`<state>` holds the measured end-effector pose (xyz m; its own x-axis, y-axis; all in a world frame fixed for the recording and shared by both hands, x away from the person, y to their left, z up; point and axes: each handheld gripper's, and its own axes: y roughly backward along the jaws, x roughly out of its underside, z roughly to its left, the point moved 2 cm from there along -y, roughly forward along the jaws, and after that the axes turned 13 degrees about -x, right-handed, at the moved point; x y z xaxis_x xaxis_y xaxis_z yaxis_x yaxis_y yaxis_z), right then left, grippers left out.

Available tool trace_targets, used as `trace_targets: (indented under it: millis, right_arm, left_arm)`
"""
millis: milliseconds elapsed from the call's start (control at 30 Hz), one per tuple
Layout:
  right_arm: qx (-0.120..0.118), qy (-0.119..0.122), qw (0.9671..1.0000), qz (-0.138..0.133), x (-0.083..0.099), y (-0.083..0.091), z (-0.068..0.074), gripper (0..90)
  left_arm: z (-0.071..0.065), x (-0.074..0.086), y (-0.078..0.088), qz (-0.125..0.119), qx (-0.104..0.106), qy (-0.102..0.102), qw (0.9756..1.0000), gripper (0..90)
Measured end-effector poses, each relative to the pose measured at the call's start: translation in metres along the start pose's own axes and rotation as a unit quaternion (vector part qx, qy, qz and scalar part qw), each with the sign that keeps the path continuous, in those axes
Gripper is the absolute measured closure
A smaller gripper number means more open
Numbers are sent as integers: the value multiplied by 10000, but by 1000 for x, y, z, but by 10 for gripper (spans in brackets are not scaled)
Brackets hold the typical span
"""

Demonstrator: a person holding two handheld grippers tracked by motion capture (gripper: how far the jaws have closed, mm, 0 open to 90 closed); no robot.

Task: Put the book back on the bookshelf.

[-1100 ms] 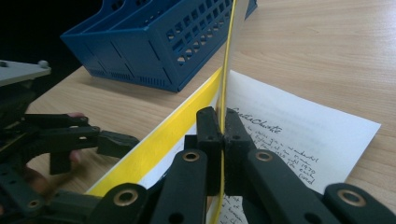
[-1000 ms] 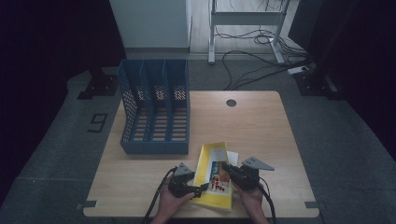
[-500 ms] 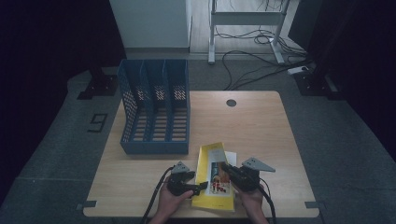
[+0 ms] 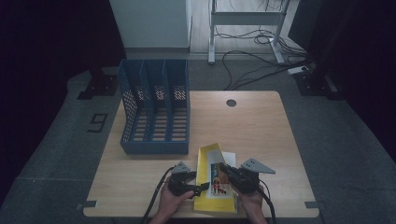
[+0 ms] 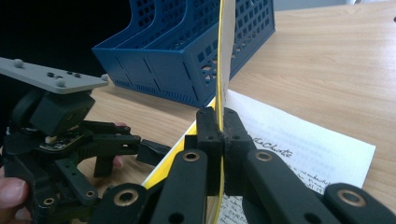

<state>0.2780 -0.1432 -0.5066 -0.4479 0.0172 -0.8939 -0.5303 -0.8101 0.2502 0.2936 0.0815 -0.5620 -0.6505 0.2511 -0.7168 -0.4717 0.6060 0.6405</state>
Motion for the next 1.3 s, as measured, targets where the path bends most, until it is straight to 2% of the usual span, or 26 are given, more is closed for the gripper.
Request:
trace_targets:
  millis: [100, 267, 467, 600, 700, 833, 933, 1000, 1033, 1067, 1133, 1167, 1200, 1267, 1300]
  right_arm:
    - [-95, 25, 9999, -31, -2, 1, 3, 882]
    - [-158, 151, 9998, -36, -4, 2, 9, 882]
    - [-165, 155, 9997, -34, -4, 3, 10, 882]
    - [-207, 259, 9994, 126, -4, 1, 13, 882]
    - [-193, 214, 9994, 166, -4, 1, 10, 881]
    - [-74, 10, 9993, 368, -3, 2, 1, 875]
    - [83, 20, 9985, 543, 0, 2, -5, 851]
    - [219, 87, 9972, 714, 2, 0, -9, 836]
    - [346, 163, 9949, 936, 5, -3, -12, 821]
    - [346, 163, 9949, 936, 5, -3, -12, 821]
    - [586, 316, 9906, 1198, 12, -8, -16, 770]
    - [586, 316, 9906, 1198, 12, -8, -16, 770]
    - [679, 373, 9879, 1342, 15, -11, -19, 742]
    - [705, 359, 9874, 1368, 16, -12, -20, 728]
    - [742, 393, 9859, 1446, 18, -13, -22, 688]
  left_arm:
    - [0, 0, -2, 24, 218, 107, 9997, 158]
    - [-1, 0, -1, 6, 280, 113, 9995, 146]
    - [-2, 0, -1, 10, 264, 109, 9996, 145]
    - [-1, 1, -3, 75, 277, 133, 9995, 139]
    - [-1, 1, -3, 71, 252, 144, 9996, 147]
    - [-1, 1, -4, 49, 159, 154, 9997, 167]
    - [-2, 1, -4, 24, 46, 105, 9999, 193]
    - [-3, 1, -3, 23, -60, 72, 10000, 225]
    - [-3, 1, -3, 27, -86, 49, 9999, 236]
    - [-3, 1, -3, 37, -106, 23, 9999, 236]
    - [-1, 1, -3, 43, -138, 29, 9999, 288]
    - [-1, 1, -2, 42, -138, 35, 9999, 288]
    - [0, 1, -2, 34, -140, 38, 9999, 313]
    - [1, 1, -2, 42, -148, 48, 9999, 322]
    - [1, 1, -2, 38, -144, 46, 9999, 323]
